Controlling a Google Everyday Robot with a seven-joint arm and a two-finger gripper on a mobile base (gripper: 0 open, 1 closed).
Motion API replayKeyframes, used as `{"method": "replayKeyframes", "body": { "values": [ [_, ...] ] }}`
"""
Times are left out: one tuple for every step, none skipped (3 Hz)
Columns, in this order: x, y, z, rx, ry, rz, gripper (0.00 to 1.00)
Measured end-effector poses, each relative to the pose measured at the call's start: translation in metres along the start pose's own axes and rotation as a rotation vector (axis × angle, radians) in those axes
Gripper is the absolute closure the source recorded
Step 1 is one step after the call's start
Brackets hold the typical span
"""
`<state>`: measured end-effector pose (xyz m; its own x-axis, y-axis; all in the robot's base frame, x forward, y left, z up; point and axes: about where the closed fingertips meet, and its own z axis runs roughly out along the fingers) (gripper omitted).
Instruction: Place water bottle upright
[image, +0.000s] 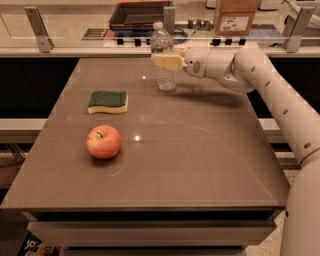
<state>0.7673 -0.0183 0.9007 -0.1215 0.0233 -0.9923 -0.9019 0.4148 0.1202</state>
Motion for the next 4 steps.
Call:
{"method": "replayKeyframes", "body": {
  "values": [
    [-0.0030,0.0004,-0.0001,0.000,0.000,0.000,1.00],
    [-0.0040,0.0005,-0.0001,0.000,0.000,0.000,0.82],
    [-0.0043,0.0006,0.0000,0.000,0.000,0.000,0.59],
    [-0.0047,0.0007,0.0001,0.000,0.000,0.000,0.35]
  ]
}}
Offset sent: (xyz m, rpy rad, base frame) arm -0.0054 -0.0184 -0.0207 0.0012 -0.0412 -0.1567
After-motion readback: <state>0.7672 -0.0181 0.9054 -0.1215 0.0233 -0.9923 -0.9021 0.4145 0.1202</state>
